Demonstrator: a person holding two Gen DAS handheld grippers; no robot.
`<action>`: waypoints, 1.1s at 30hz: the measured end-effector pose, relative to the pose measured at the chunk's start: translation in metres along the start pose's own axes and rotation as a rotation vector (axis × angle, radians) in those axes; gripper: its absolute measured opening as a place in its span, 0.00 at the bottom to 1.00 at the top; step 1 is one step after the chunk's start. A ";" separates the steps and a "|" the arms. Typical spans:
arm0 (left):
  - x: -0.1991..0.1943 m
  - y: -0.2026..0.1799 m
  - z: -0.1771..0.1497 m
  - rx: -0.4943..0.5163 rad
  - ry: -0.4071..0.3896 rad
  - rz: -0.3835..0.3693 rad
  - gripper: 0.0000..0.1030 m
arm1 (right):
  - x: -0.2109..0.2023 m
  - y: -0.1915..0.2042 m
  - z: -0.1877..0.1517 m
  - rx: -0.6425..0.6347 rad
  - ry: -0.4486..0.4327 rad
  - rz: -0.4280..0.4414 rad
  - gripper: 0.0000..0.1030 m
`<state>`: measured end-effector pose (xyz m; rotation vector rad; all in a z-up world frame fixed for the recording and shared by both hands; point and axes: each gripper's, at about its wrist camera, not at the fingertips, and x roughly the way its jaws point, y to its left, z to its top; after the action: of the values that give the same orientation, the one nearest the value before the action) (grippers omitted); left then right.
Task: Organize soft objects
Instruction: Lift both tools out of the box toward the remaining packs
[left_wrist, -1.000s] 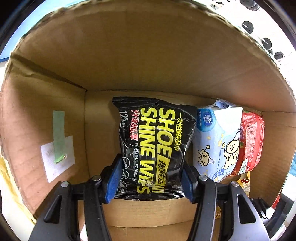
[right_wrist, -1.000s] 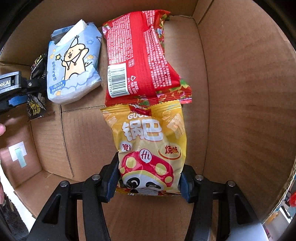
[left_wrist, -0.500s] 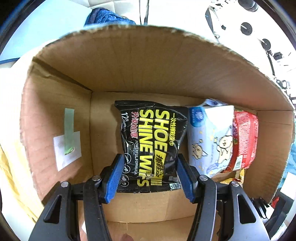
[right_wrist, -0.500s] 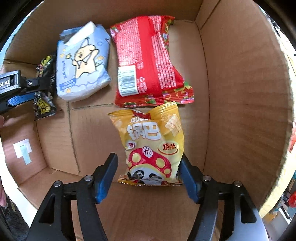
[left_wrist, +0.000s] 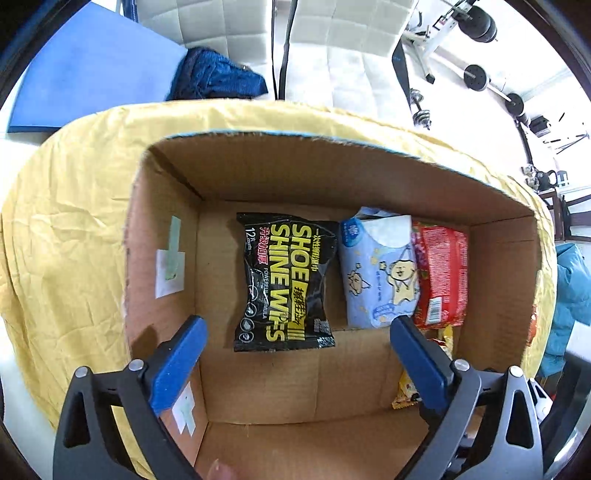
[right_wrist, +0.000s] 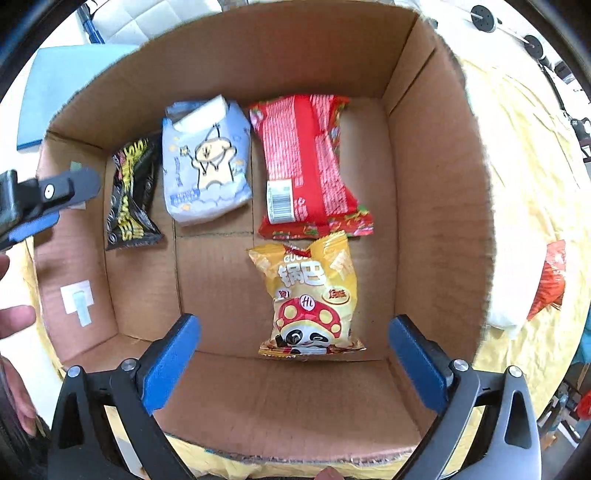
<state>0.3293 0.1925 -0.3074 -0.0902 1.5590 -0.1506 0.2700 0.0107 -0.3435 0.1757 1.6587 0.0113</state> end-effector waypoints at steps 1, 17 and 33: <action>-0.007 0.003 0.003 0.003 -0.011 -0.001 1.00 | -0.003 -0.002 0.000 0.001 -0.007 0.000 1.00; -0.089 0.004 -0.066 0.041 -0.239 0.087 1.00 | -0.073 0.005 -0.042 -0.062 -0.175 -0.015 1.00; -0.176 -0.025 -0.144 0.034 -0.390 0.158 1.00 | -0.173 -0.014 -0.126 -0.084 -0.357 0.027 1.00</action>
<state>0.1837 0.1997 -0.1316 0.0298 1.1681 -0.0319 0.1584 -0.0118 -0.1615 0.1274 1.2972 0.0667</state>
